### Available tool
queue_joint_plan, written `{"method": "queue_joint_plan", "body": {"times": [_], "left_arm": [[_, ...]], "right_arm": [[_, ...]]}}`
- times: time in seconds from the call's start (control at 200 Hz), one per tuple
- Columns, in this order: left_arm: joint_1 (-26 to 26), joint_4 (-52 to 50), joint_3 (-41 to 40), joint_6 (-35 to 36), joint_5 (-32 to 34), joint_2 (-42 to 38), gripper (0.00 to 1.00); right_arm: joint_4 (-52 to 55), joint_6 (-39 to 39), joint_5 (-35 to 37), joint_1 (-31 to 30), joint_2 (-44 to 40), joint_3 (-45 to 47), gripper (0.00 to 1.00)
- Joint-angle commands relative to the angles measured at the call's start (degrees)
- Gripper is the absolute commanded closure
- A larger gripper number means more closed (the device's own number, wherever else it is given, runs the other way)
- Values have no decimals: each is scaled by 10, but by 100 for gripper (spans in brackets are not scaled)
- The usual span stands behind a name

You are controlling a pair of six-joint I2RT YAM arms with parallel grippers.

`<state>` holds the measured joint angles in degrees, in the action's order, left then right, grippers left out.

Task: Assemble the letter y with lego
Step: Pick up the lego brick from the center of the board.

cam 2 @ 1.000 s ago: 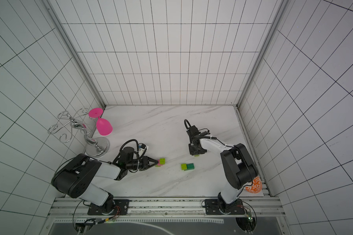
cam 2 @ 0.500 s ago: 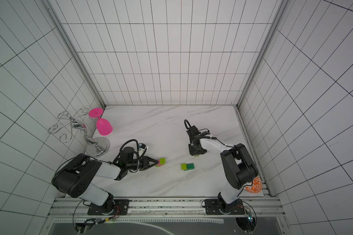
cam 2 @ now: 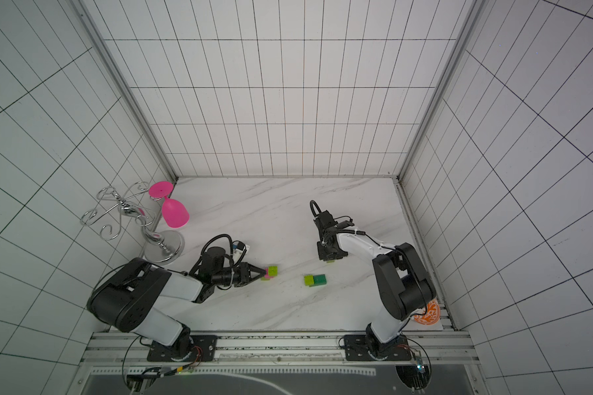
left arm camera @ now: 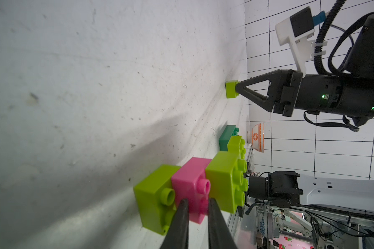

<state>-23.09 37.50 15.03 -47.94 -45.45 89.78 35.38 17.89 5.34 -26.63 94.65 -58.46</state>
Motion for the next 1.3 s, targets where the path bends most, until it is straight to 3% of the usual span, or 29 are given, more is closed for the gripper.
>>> {"method": "queue_joint_plan", "body": {"times": [0.0,0.12,0.605,1.294], "left_arm": [[3,-85,-17,7,64,22,82],[3,-85,-16,7,66,23,83],[3,-87,-16,6,66,21,83],[3,-85,-16,6,65,22,83]], "right_arm": [[14,2,-6,2,-4,5,65],[11,3,-6,2,-14,13,55],[5,6,-14,1,-1,30,55],[4,1,-5,2,13,35,67]]}}
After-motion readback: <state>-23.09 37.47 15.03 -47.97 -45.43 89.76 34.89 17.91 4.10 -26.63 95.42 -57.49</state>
